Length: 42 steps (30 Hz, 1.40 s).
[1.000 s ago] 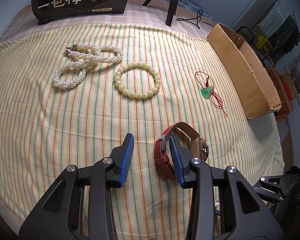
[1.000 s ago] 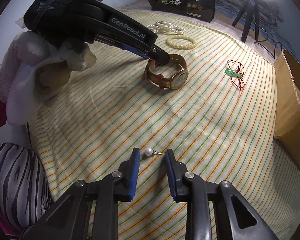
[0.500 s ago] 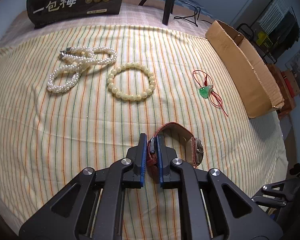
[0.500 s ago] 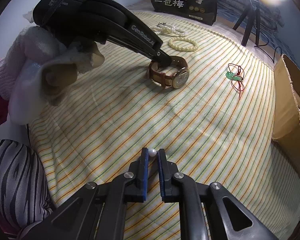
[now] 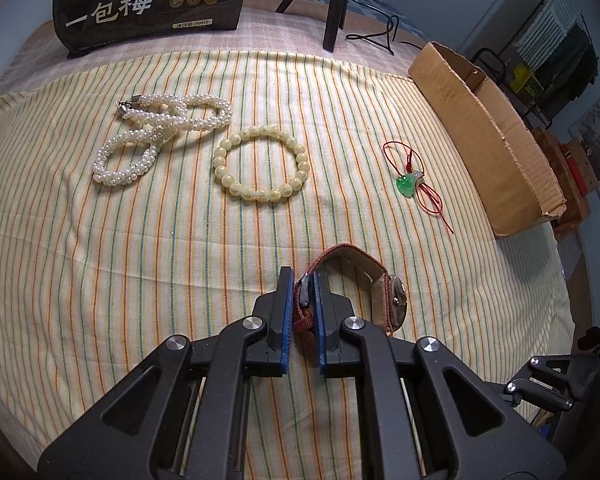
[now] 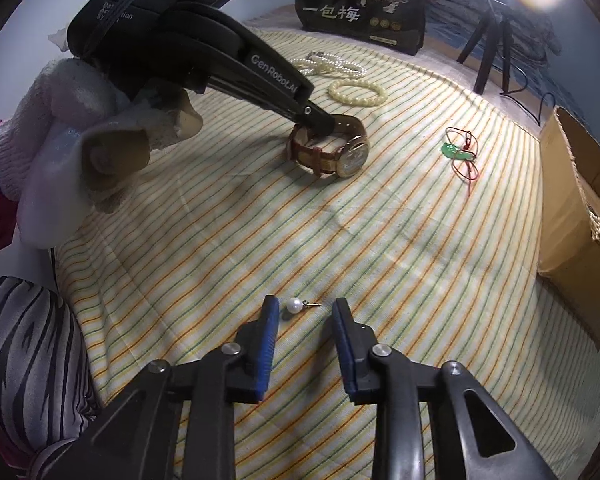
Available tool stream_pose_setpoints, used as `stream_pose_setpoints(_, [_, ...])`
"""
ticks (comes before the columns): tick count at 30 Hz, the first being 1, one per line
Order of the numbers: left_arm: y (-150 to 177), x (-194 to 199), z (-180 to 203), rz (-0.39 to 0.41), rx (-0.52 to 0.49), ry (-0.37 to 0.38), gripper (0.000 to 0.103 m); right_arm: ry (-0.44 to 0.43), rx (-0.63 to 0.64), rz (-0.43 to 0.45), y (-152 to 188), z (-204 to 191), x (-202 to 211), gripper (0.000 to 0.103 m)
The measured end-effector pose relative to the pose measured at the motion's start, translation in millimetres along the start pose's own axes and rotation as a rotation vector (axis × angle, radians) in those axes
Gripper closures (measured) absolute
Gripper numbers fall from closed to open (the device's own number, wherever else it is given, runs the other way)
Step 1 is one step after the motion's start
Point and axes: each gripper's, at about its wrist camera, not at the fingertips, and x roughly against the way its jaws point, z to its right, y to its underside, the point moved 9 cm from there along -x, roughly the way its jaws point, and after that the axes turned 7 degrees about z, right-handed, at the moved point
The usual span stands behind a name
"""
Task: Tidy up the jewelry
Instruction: 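Lift and carry the watch and pearl earring over the cardboard box with both tools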
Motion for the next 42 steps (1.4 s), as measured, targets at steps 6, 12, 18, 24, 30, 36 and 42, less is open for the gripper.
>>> stream_pose_setpoints(6, [-0.3,0.0,-2.1,-0.003,0.005,0.005,0.095,-0.012,-0.02,-0.011,0.5,1.1,-5.6,0.074])
stream_pose_setpoints(12, [0.0,-1.0,-1.2,-0.002,-0.001,0.001,0.095,-0.018,-0.007,-0.024,-4.9,3.4,-13.7,0.087])
stream_pose_setpoints(18, [-0.4,-0.5,-0.2,0.008,0.005,0.002,0.096,-0.013,-0.004,-0.012,-4.2,3.6,-8.9,0.087])
stream_pose_setpoints(24, [-0.4,7.6,0.3,0.02,0.0,0.001,0.096,-0.005,-0.006,0.013,-6.2,3.1,1.4,0.087])
stream_pose_setpoints(30, [-4.3,18.2,2.0,0.04,-0.009,0.0,0.096,0.006,-0.027,0.048,-12.3,8.9,15.7,0.087])
stream_pose_setpoints(36, [-7.1,30.1,6.7,0.058,-0.02,0.004,0.096,0.028,-0.05,0.078,-17.6,21.8,29.6,0.087])
stream_pose_setpoints(42, [-15.0,42.3,18.1,0.082,-0.033,0.018,0.096,0.065,-0.085,0.117,-20.0,42.5,48.0,0.088])
